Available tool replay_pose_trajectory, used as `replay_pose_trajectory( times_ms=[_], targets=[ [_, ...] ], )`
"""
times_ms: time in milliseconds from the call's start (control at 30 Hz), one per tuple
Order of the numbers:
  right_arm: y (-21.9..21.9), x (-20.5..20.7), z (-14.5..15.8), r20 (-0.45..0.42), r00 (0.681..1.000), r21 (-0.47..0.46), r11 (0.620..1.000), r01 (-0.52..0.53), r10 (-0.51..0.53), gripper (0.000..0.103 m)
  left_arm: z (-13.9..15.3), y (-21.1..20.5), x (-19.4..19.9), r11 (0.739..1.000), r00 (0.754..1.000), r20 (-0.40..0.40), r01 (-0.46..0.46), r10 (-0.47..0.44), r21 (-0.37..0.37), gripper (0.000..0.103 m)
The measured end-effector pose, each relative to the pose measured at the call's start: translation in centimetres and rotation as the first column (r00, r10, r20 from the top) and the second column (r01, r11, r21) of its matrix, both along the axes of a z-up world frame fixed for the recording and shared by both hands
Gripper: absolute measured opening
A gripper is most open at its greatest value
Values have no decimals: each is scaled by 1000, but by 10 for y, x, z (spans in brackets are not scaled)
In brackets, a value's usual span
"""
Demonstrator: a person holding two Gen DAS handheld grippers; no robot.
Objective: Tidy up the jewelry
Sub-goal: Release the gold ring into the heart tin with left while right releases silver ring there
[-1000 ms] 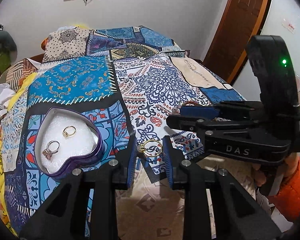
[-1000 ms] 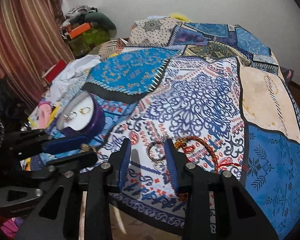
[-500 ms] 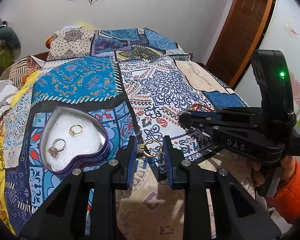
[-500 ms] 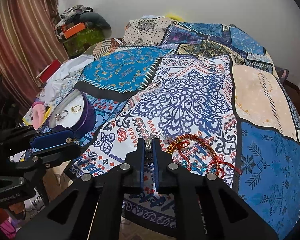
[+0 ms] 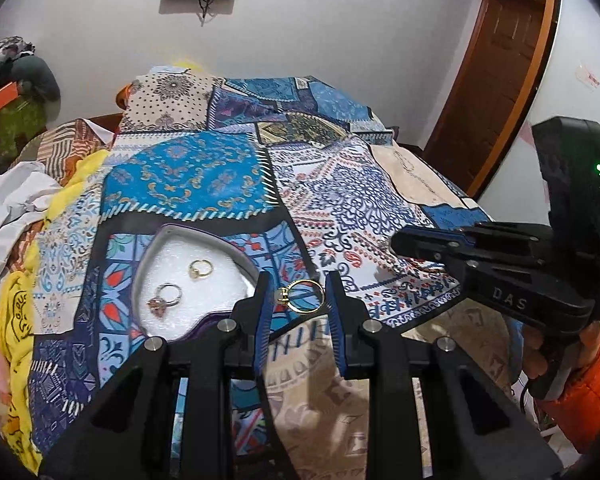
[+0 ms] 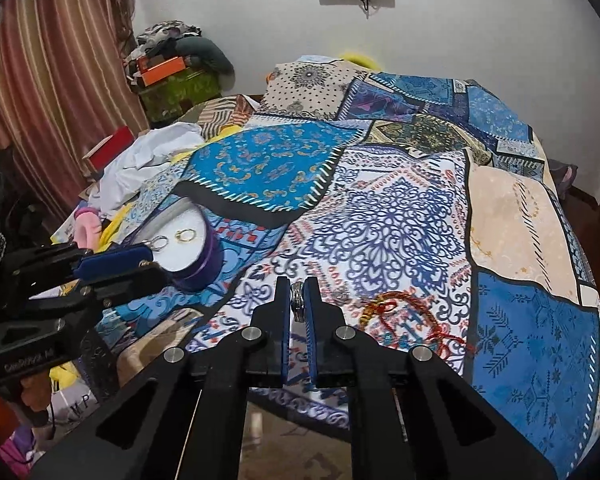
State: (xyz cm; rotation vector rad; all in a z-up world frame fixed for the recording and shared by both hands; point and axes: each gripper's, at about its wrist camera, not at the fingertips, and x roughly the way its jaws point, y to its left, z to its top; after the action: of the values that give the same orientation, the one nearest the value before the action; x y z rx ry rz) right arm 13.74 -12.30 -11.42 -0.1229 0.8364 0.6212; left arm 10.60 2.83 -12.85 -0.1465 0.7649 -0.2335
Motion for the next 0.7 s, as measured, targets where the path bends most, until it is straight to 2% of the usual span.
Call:
replay_pose_trajectory(
  times_ms=[400,700],
  targets=[
    [54,-5,28,50,994,68,993,-101,98,6,10,45,-5,996,996,37,-85,85,15,25],
    [93,-3,27,52,986,91,982,-165,161,6,4,68,0,994,994,28,-109,108,20,25]
  ],
)
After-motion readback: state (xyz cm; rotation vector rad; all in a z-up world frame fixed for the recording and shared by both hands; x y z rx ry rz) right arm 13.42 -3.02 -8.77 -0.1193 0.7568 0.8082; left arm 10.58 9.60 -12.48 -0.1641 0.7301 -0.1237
